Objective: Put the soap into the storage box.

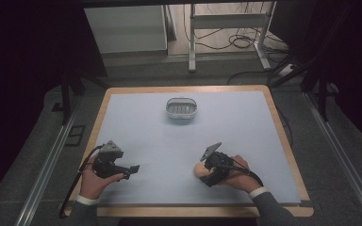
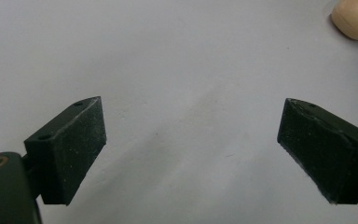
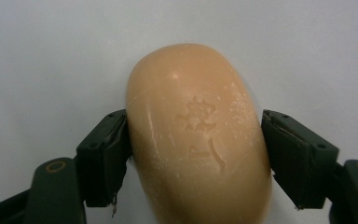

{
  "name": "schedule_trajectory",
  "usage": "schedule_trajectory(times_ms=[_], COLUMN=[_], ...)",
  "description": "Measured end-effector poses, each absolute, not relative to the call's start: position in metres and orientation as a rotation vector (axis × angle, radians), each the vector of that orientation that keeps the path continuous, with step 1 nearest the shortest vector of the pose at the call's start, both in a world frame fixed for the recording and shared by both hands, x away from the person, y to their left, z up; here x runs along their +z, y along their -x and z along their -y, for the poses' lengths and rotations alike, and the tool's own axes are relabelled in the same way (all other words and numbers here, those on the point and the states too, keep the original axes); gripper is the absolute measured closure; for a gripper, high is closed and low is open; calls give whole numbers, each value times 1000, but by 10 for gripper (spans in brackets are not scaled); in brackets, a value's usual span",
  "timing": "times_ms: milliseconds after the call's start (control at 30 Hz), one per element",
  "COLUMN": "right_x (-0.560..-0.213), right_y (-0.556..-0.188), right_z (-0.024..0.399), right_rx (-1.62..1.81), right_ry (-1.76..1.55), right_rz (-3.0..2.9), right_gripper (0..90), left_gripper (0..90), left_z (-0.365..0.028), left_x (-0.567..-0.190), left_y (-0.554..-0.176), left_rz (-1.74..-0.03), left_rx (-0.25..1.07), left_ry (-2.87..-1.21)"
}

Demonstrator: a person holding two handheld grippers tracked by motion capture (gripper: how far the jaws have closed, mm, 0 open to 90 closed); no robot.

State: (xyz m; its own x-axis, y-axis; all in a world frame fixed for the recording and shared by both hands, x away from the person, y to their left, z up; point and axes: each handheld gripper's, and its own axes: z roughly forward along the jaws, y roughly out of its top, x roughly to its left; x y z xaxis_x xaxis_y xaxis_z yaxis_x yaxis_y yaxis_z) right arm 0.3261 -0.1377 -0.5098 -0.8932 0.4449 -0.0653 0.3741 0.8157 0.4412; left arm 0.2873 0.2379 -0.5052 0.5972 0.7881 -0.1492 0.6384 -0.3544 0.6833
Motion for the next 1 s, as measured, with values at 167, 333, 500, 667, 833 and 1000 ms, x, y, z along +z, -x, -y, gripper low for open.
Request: schedule_trajectory(times_ms=[167, 333, 500, 667, 833, 1000], right_x=[-508, -504, -503, -497, -487, -480], right_y=[-325, -327, -333, -336, -336, -335], right_z=[135, 136, 132, 128, 128, 131], right_rx=[617, 662, 604, 629, 634, 645], right_ry=[-622, -646, -629, -634, -641, -656], right_rz=[-2839, -2842, -2831, -2810, -2795, -2781], right_gripper=[297, 319, 321, 323, 324, 324], left_gripper=[80, 80, 80, 80, 81, 81], left_z=[-238, -239, -242, -246, -247, -246], left_x=[-505, -504, -502, -501, -498, -499], left_y=[-287, -286, -286, -285, -283, -283], left_rz=[-1124, -1120, -1121, -1133, -1132, -1136], left_rx=[266, 263, 270, 270, 271, 270], left_ry=[-2100, -2093, -2085, -2068, -2056, -2054])
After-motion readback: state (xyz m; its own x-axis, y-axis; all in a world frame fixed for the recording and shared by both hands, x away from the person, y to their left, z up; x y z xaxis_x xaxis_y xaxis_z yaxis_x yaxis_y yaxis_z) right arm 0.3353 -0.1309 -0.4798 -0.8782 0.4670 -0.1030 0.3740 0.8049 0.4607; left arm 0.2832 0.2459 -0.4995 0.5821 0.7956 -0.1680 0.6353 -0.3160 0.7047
